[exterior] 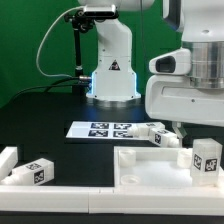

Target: Assemble one leg

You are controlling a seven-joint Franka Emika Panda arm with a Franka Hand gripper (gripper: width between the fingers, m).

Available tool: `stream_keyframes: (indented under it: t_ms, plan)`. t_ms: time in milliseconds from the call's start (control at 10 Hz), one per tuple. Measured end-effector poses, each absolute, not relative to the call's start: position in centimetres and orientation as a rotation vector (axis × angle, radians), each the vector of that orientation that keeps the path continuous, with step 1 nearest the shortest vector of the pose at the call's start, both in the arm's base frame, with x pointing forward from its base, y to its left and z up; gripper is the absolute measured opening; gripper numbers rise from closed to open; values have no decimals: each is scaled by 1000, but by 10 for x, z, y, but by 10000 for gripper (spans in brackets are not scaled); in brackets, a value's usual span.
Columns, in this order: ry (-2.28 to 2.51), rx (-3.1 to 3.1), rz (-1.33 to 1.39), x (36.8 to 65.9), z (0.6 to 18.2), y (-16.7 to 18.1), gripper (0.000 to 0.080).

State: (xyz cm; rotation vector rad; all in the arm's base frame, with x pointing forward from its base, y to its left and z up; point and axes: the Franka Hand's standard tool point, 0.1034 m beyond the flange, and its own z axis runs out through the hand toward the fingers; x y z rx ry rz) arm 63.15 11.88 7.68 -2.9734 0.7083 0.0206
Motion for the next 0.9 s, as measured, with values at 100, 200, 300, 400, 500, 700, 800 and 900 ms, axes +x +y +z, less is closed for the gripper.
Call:
stream_keyframes:
  t_ms: [100, 200, 300, 400, 500, 700, 800, 900]
  plan:
    - [618, -2996, 16, 632, 77, 118, 647]
    - [447, -3032, -1, 633, 77, 117, 649]
    - [3, -3075, -141, 644, 79, 112, 649]
    - [-156, -3077, -197, 646, 77, 107, 649]
    - [-89, -3078, -185, 645, 76, 107, 649]
    - [-44, -3077, -186, 645, 76, 107, 385]
    - [84, -3070, -182, 645, 76, 107, 385]
    - [201, -3060, -177, 645, 76, 107, 285]
